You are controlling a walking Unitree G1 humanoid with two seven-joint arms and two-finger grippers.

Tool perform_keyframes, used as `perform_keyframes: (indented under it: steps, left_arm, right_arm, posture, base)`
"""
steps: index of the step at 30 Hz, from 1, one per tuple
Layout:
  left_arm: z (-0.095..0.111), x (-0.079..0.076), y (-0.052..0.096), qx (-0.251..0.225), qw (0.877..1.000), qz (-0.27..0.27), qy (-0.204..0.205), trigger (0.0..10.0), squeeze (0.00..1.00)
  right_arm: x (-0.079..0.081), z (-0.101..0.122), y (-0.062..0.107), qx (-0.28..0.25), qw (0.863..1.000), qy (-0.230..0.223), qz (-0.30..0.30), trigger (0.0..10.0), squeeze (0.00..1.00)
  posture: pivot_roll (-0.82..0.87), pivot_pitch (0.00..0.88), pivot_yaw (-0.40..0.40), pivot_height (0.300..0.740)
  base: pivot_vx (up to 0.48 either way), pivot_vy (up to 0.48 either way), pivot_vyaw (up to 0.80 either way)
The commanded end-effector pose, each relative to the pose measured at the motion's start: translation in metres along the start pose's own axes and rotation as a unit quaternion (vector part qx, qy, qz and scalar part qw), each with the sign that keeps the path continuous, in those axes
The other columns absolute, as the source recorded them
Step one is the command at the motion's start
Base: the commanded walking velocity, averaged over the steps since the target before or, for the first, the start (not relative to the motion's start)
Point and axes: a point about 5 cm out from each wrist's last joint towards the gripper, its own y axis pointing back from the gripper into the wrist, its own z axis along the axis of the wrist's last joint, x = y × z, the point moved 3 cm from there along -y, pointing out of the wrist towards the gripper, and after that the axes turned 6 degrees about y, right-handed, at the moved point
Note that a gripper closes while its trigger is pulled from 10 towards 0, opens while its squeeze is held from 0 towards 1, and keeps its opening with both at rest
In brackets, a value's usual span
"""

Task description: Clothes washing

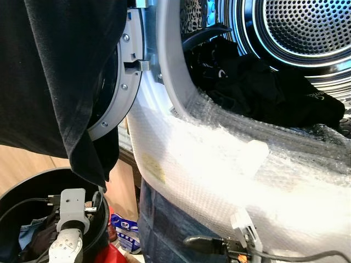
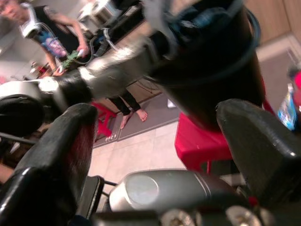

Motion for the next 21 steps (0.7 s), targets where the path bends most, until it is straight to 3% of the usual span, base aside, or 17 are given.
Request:
perform_keyframes:
  steps: [1, 5, 6, 7, 8, 9, 12, 14, 17, 18, 20, 21]
  left_arm:
    - [-0.021, 0.0, 0.009, 0.044, 0.999, -0.003, -0.012, 10.0, 0.0]
    - [-0.02, 0.003, 0.009, 0.043, 0.999, 0.001, -0.014, 10.0, 0.0]
    - [-0.02, 0.003, 0.009, 0.043, 0.999, 0.001, -0.014, 10.0, 0.0]
    - [-0.02, 0.005, 0.009, 0.043, 0.999, 0.003, -0.014, 10.0, 0.0]
    - [-0.02, 0.005, 0.009, 0.043, 0.999, 0.003, -0.014, 10.0, 0.0]
    - [-0.02, 0.005, 0.009, 0.043, 0.999, 0.006, -0.013, 10.0, 0.0]
    - [-0.019, 0.007, 0.01, 0.041, 0.999, 0.011, -0.012, 10.0, 0.0]
    - [-0.019, 0.01, 0.01, 0.04, 0.999, 0.016, -0.011, 10.0, 0.0]
    - [-0.019, 0.012, 0.01, 0.041, 0.999, 0.017, -0.012, 10.0, 0.0]
    - [-0.019, 0.013, 0.01, 0.041, 0.999, 0.018, -0.013, 10.0, 0.0]
    - [-0.018, 0.014, 0.01, 0.041, 0.999, 0.019, -0.014, 10.0, 0.0]
    - [-0.018, 0.014, 0.01, 0.041, 0.999, 0.019, -0.014, 10.0, 0.0]
  right_arm:
    - [-0.013, -0.016, 0.005, 0.003, 0.999, -0.021, -0.032, 10.0, 0.0]
    - [-0.037, -0.051, 0.013, 0.031, 0.994, -0.045, -0.093, 10.0, 0.0]
    - [-0.037, -0.051, 0.013, 0.031, 0.994, -0.045, -0.093, 10.0, 0.0]
    - [-0.051, -0.073, 0.02, 0.061, 0.986, -0.053, -0.143, 10.0, 0.0]
    - [-0.051, -0.073, 0.02, 0.061, 0.986, -0.053, -0.143, 10.0, 0.0]
    - [-0.066, -0.09, 0.027, 0.083, 0.976, -0.055, -0.195, 10.0, 0.0]
    - [-0.085, -0.117, 0.042, 0.107, 0.95, -0.081, -0.281, 10.0, 0.0]
    - [-0.081, -0.13, 0.046, 0.087, 0.947, -0.137, -0.276, 10.0, 0.0]
    - [-0.061, -0.137, 0.042, 0.079, 0.964, -0.164, -0.195, 10.0, 0.0]
    - [-0.053, -0.143, 0.042, 0.095, 0.967, -0.169, -0.167, 10.0, 0.0]
    - [-0.05, -0.162, 0.047, 0.168, 0.96, -0.147, -0.168, 10.0, 0.0]
    - [-0.05, -0.162, 0.047, 0.168, 0.96, -0.147, -0.168, 10.0, 0.0]
  posture:
    - [-0.04, 0.031, -0.04, 0.74]
    - [-0.04, 0.035, -0.036, 0.74]
    - [-0.04, 0.035, -0.036, 0.74]
    - [-0.04, 0.034, -0.035, 0.74]
    - [-0.04, 0.034, -0.035, 0.74]
    - [-0.03, 0.035, -0.037, 0.74]
    - [-0.03, 0.035, -0.036, 0.74]
    - [-0.03, 0.033, -0.031, 0.74]
    - [-0.03, 0.033, -0.028, 0.74]
    - [-0.03, 0.031, -0.025, 0.74]
    - [-0.04, 0.032, -0.023, 0.74]
    - [-0.04, 0.032, -0.023, 0.74]
  base:
    - [0.0, 0.0, 0.0]
    - [0.0, 0.0, 0.0]
    - [0.0, 0.0, 0.0]
    - [0.0, 0.0, 0.0]
    - [0.0, 0.0, 0.0]
    - [0.0, 0.0, 0.0]
    - [0.0, 0.0, 0.0]
    - [0.0, 0.0, 0.0]
    - [0.0, 0.0, 0.0]
    - [0.0, 0.0, 0.0]
    - [0.0, 0.0, 0.0]
    - [0.0, 0.0, 0.0]
